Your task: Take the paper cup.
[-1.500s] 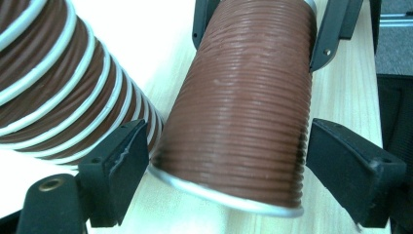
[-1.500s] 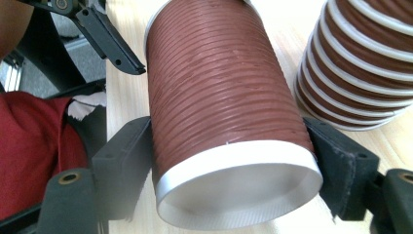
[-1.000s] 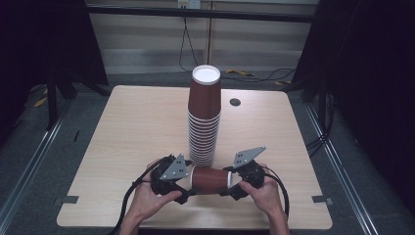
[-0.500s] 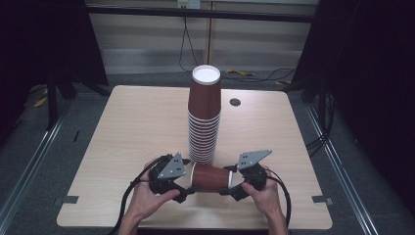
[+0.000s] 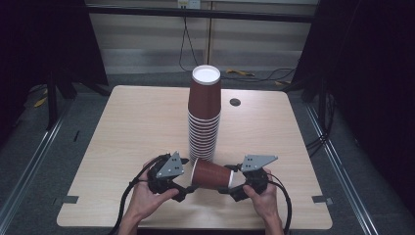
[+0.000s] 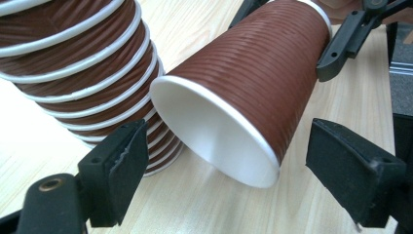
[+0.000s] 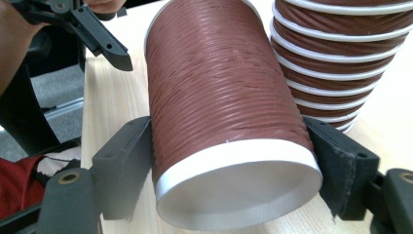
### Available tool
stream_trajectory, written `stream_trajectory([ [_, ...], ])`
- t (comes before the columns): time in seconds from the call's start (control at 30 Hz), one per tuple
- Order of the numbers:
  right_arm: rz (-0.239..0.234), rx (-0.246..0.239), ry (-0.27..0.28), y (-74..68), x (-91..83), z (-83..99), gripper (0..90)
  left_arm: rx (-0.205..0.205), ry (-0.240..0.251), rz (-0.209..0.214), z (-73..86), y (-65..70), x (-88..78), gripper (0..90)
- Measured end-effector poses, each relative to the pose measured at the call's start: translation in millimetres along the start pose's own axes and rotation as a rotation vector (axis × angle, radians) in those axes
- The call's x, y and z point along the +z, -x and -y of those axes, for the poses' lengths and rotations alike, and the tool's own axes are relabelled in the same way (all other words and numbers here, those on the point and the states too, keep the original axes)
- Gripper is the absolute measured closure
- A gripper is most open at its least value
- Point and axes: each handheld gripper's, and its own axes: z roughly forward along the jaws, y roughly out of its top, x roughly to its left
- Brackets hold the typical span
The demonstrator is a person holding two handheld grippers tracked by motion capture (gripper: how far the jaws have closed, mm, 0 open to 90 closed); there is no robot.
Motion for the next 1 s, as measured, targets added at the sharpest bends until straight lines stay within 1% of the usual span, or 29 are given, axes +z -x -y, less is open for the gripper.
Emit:
stream_trajectory([
  [0.07, 0.001, 0.004, 0.016, -0.6, -0.5, 1.6, 22.7, 0.002, 0.002, 0.0, 0.6, -0.3, -0.4, 15.7],
  [0.13, 0.004, 0.003, 0.03, -1.1, -0.9, 2.4, 22.6, -0.01, 0.005, -0.001, 1.1, -0.2, -0.2, 15.7],
  [0.2, 0.002, 0.005, 0.039, -1.7, -1.4, 3.1, 22.7, -0.008, 0.007, -0.001, 1.3, -0.7, 0.0, 15.7],
  [0.3, -0.005, 0.005, 0.054, -2.3, -1.2, 4.5, 22.7, -0.009, 0.003, -0.001, 1.3, -0.6, 0.3, 15.7],
  [0.47, -0.019, 0.006, 0.08, -2.2, -2.2, 6.8, 22.7, -0.012, 0.009, 0.005, 1.4, 0.2, 2.1, 15.7],
  [0.6, -0.025, 0.003, 0.092, -2.4, -3.9, 7.1, 22.7, -0.016, 0.016, 0.017, 2.0, -0.2, 2.1, 15.5],
  [0.63, -0.027, 0.003, 0.093, -2.4, -4.1, 7.1, 22.7, -0.014, 0.019, 0.014, 2.1, -0.3, 2.1, 15.5],
  [0.7, -0.023, -0.003, 0.105, -2.7, -5.3, 7.2, 22.7, -0.016, 0.023, 0.028, 2.3, -0.8, 2.2, 15.3],
  [0.73, -0.029, -0.002, 0.109, -2.5, -5.6, 7.4, 22.7, -0.016, 0.024, 0.028, 2.4, -0.7, 2.4, 15.3],
  [0.8, -0.037, -0.001, 0.115, -2.4, -5.8, 7.7, 22.8, -0.014, 0.027, 0.044, 2.6, -0.7, 2.5, 15.2],
  [0.87, -0.039, -0.005, 0.116, -2.6, -5.6, 8.2, 22.8, -0.019, 0.028, 0.045, 2.9, -0.5, 2.8, 15.2],
  [0.93, -0.044, -0.006, 0.126, -2.6, -5.4, 8.8, 22.8, -0.026, 0.038, 0.036, 3.1, -1.6, 3.0, 12.4],
  [1.0, -0.055, -0.01, 0.136, -2.5, -6.1, 9.2, 22.8, -0.023, 0.042, 0.04, 3.2, -2.1, 2.8, 8.3],
])
